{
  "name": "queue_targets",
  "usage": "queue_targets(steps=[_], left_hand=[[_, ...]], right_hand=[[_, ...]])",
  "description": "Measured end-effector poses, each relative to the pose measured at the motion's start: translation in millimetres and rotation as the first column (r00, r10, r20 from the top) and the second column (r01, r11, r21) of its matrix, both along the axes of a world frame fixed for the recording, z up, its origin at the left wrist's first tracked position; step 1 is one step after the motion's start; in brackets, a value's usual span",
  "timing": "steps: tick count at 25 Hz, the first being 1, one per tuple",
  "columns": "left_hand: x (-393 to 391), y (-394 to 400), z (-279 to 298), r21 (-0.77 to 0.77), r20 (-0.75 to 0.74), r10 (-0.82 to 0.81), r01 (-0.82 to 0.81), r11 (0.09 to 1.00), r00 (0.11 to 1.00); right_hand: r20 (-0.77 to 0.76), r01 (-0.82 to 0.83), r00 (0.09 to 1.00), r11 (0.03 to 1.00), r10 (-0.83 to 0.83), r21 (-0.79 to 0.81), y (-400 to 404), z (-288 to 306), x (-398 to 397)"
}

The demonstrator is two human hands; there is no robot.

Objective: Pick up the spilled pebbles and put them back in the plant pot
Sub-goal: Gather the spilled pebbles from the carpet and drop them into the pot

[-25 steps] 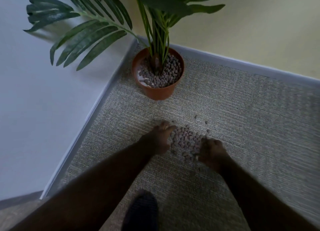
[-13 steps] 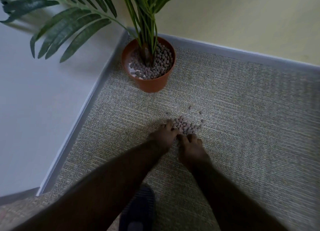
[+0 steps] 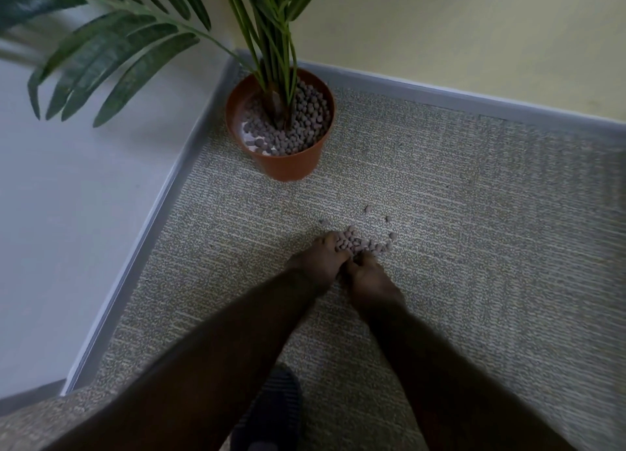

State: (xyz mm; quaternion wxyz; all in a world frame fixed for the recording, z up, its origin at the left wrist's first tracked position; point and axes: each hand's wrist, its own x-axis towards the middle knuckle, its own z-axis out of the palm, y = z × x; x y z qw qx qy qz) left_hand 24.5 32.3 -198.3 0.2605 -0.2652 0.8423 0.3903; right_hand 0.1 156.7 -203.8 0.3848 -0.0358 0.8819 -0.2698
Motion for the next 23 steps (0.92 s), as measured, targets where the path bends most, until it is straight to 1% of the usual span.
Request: queue_targets(steps=[1, 3, 5, 7, 11, 13, 15, 17, 19, 23], left_hand=[[-1, 0, 0, 0.0, 0.019, 0.004, -0.004, 1.0, 1.0], [-2, 2, 1, -0.049, 0.057, 0.033, -0.031, 0.998, 0.998], [-3, 3, 2, -0.091, 0.089, 0.068, -0.06, 0.994, 0.994], [-4, 5, 2, -0.092, 0.102, 0.069, -0.059, 0.994, 0.992], [-5, 2, -1, -0.074, 0.094, 0.097, -0.091, 0.993, 0.991], [-3, 1, -3, -0.062, 0.063, 0.102, -0.098, 0.993, 0.993], [-1, -1, -5, -0.088, 0.041, 0.018, -0.014, 0.996, 0.999], [1, -3, -4, -0.167, 0.038, -0.128, 0.133, 0.977, 0.991], [3, -4, -1, -0.238, 0.033, -0.257, 0.258, 0.936, 0.966], [6, -5, 5, -0.336, 0.057, -0.439, 0.431, 0.837, 0.897]], right_hand=[[0.012, 0.011, 1.0, 1.0, -0.011, -0.025, -2, 0, -2], [0.074, 0.034, 0.997, 0.998, -0.03, -0.055, -3, 2, -3], [0.082, 0.038, 0.996, 0.998, -0.033, -0.059, -2, 0, -4], [0.09, 0.052, 0.995, 0.998, -0.048, -0.047, -2, 0, -3], [0.105, 0.091, 0.991, 0.992, -0.082, -0.083, -2, 1, -2], [0.078, 0.076, 0.994, 0.996, -0.072, -0.052, -1, 1, -3], [0.06, 0.055, 0.997, 0.998, -0.054, -0.022, -1, 2, -3], [0.06, 0.054, 0.997, 0.998, -0.053, -0.016, -1, 1, -3], [0.055, 0.062, 0.997, 0.998, -0.061, -0.017, -2, 0, -3], [0.042, 0.029, 0.999, 1.0, -0.03, 0.009, -6, -1, -3]])
